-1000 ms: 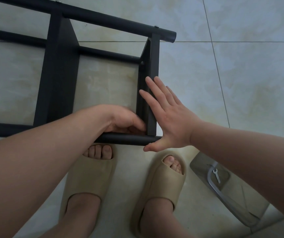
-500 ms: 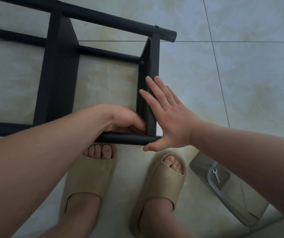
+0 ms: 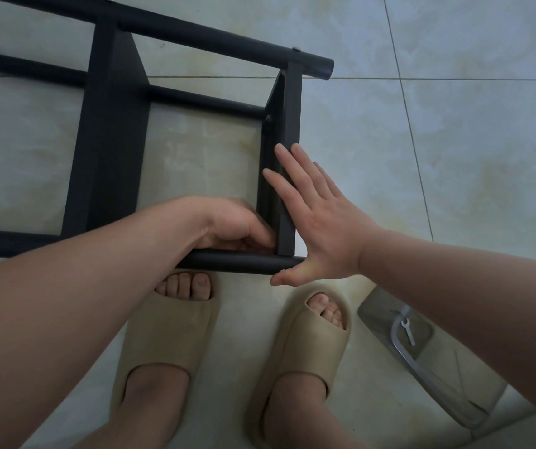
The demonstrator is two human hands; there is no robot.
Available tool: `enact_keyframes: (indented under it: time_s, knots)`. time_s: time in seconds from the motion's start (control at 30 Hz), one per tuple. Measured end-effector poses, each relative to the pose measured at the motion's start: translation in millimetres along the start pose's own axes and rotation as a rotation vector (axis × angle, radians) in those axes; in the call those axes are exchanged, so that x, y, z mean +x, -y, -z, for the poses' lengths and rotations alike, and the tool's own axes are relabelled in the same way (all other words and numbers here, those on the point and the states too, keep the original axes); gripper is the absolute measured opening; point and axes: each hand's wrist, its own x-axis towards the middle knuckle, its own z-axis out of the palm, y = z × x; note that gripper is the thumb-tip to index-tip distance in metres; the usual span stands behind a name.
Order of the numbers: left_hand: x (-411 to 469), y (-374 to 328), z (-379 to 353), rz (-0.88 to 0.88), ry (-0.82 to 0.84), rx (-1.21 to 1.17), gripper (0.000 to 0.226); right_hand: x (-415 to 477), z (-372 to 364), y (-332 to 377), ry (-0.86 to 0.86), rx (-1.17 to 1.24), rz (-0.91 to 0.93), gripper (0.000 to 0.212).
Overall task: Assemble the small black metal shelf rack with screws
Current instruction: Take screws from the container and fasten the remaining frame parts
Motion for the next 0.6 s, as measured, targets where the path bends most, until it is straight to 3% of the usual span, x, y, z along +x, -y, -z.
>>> enact_keyframes:
  time_s: [0.13,0.3,0.47,0.6]
  knots:
    - [-1.0,-0.5,-0.4,0.020,0.047,-0.031,0.035,0.1,0.3,-0.1,0.003,0.006,-0.003,0.136]
    - [0.5,-1.3,-3.2,-0.008,-0.015,0.008,0.014,-0.5,0.3,0.2,0.000,0.004,-0.004,0.137]
    - [1.3,2.0,0.5,-0.029,0.012,-0.016,0.038,-0.6,-0.4,0.3,-0.004,-0.003,-0.003,0.138]
    - [0.1,0.1,1.3,-0.009,0.045,-0.043,0.038,-0.4,-0.2,0.6,-0.004,-0.010,-0.001,0.138]
